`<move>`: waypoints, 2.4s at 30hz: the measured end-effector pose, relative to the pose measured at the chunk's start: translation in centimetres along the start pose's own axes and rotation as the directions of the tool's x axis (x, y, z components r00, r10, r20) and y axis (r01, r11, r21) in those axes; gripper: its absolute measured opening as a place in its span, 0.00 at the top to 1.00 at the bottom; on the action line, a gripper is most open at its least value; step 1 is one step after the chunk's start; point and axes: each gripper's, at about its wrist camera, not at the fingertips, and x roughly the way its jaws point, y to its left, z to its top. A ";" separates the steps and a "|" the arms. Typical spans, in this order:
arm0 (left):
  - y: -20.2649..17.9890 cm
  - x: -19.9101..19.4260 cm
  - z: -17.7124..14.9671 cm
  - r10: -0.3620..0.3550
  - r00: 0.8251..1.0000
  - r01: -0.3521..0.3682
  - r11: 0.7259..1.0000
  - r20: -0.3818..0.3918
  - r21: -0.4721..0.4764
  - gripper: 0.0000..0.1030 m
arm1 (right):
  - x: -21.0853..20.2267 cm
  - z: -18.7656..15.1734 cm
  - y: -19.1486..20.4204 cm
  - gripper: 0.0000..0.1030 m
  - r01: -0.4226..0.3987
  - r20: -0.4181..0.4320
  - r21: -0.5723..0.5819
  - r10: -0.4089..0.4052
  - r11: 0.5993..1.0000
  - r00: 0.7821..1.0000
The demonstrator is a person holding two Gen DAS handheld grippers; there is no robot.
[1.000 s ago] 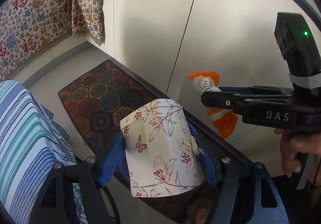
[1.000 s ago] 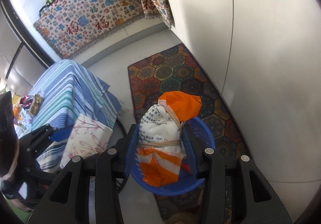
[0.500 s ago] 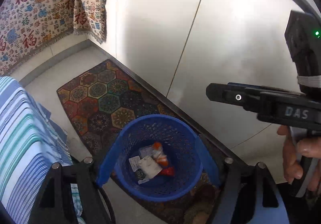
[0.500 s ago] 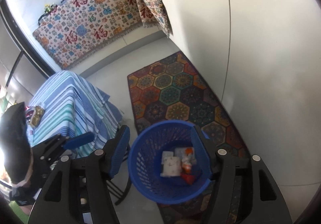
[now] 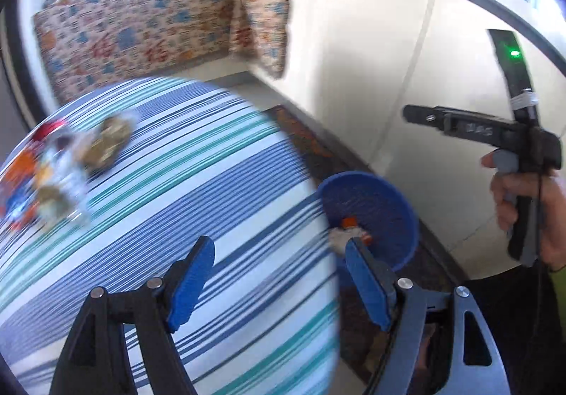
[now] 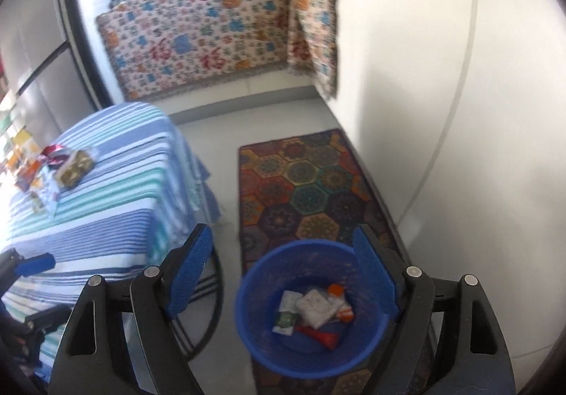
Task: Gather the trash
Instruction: 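Return both tools to the table above the remaining trash, then grasp the yellow-white chip bag with the left tool while the right tool grasps the gold foil packet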
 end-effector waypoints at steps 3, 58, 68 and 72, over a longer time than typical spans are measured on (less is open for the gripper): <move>4.8 -1.3 -2.2 0.098 0.995 -0.099 0.993 -0.015 -0.061 0.24 | 0.6 -0.5 4.8 0.17 -0.078 -0.009 -0.068 0.078 0.995 0.997; 18.1 -7.2 -6.4 0.285 0.957 -0.287 0.910 -0.053 -0.298 0.49 | 7.2 -2.7 21.1 0.05 -0.161 -0.091 -0.286 0.140 0.945 0.986; 20.0 -4.0 -6.2 0.329 0.942 -0.333 0.889 -0.068 -0.316 0.22 | 7.3 -2.7 21.0 0.04 -0.157 -0.096 -0.277 0.135 0.948 0.986; 20.5 -3.9 -6.3 0.323 0.944 -0.329 0.892 -0.071 -0.309 0.16 | 7.8 -1.8 21.4 0.03 -0.158 -0.168 -0.263 0.116 0.952 0.979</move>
